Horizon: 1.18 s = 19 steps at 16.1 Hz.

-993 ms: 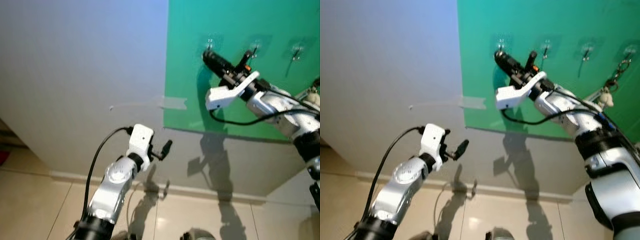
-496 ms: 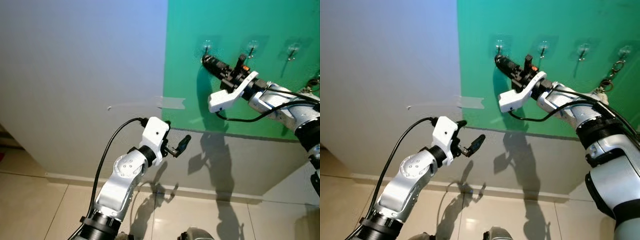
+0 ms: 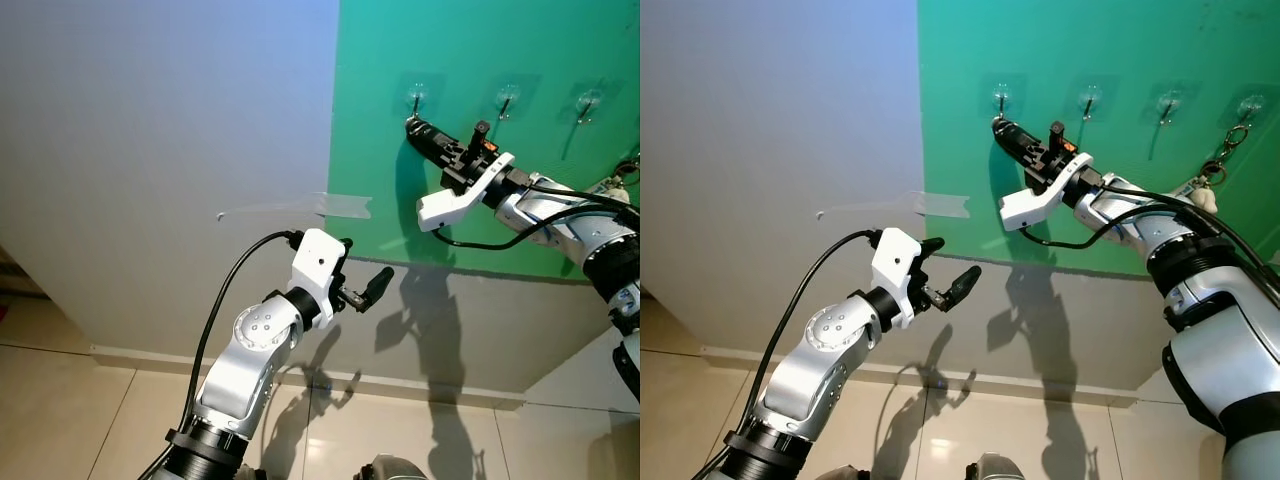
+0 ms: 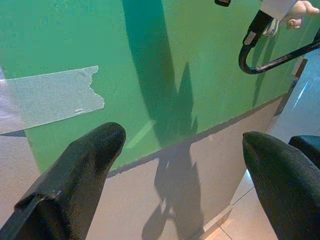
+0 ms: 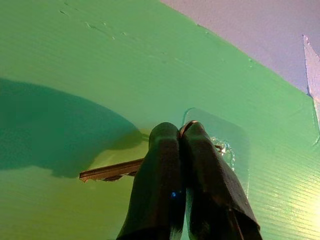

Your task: Hang keys on a hook

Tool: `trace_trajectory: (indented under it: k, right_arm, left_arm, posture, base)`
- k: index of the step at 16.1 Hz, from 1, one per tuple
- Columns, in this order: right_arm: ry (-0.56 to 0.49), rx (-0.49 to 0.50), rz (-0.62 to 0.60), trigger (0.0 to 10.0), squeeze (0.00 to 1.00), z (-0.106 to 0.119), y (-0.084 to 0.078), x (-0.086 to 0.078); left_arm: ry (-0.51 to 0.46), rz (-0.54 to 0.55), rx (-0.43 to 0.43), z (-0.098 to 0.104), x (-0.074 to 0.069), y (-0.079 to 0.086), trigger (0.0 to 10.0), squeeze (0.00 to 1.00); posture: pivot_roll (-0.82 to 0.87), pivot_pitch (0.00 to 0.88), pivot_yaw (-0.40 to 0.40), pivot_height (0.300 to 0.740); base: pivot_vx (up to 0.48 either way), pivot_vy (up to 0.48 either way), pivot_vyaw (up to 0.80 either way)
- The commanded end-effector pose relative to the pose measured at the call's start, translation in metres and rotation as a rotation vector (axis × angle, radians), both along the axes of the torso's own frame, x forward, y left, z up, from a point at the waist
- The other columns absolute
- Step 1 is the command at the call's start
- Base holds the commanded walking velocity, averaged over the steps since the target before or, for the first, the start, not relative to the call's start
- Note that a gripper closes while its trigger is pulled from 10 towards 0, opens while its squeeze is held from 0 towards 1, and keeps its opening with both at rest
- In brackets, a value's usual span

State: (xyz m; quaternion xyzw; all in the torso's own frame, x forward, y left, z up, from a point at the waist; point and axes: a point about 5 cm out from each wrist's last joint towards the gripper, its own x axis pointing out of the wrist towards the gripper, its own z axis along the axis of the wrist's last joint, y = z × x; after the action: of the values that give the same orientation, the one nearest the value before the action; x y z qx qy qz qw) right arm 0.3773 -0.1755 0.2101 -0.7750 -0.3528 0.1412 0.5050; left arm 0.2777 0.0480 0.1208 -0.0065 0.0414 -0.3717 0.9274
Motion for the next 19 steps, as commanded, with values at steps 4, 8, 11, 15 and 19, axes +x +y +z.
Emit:
trace_trajectory:
  k: [4,8,11,15,19]
  right_arm:
    - [0.123,-0.043,-0.008,10.0,1.0,-0.0244,-0.0015,-0.0042]
    - [0.121,-0.054,-0.009,10.0,1.0,-0.0255,-0.0029,-0.0042]
    - [0.109,-0.056,-0.003,10.0,1.0,-0.0247,-0.004,-0.0048]
    - [0.084,-0.04,0.0,10.0,1.0,-0.0202,-0.0037,-0.004]
    - [0.071,-0.04,-0.005,10.0,1.0,-0.0181,-0.0046,-0.003]
  left_arm:
    - [-0.006,-0.004,-0.014,0.0051,-0.0003,-0.0009,10.0,0.0]
    - [0.0,-0.003,-0.018,0.0047,-0.0014,-0.002,10.0,0.0]
    - [0.005,-0.003,-0.018,0.004,-0.0022,-0.0023,10.0,0.0]
    - [0.011,-0.005,-0.022,0.0033,-0.0029,-0.0025,10.0,0.0]
    - [0.011,-0.011,-0.026,0.0038,-0.0031,-0.0039,10.0,0.0]
  posture:
    - [-0.19,0.0,-0.007,0.713]
    - [-0.19,0.0,-0.009,0.713]
    - [-0.19,0.0,-0.01,0.713]
    - [-0.19,0.0,-0.01,0.713]
    - [-0.2,0.0,-0.009,0.713]
  base:
    - [0.0,0.0,0.0]
    - [0.0,0.0,0.0]
    - [0.0,0.0,0.0]
    - [0.0,0.0,0.0]
    - [0.0,0.0,0.0]
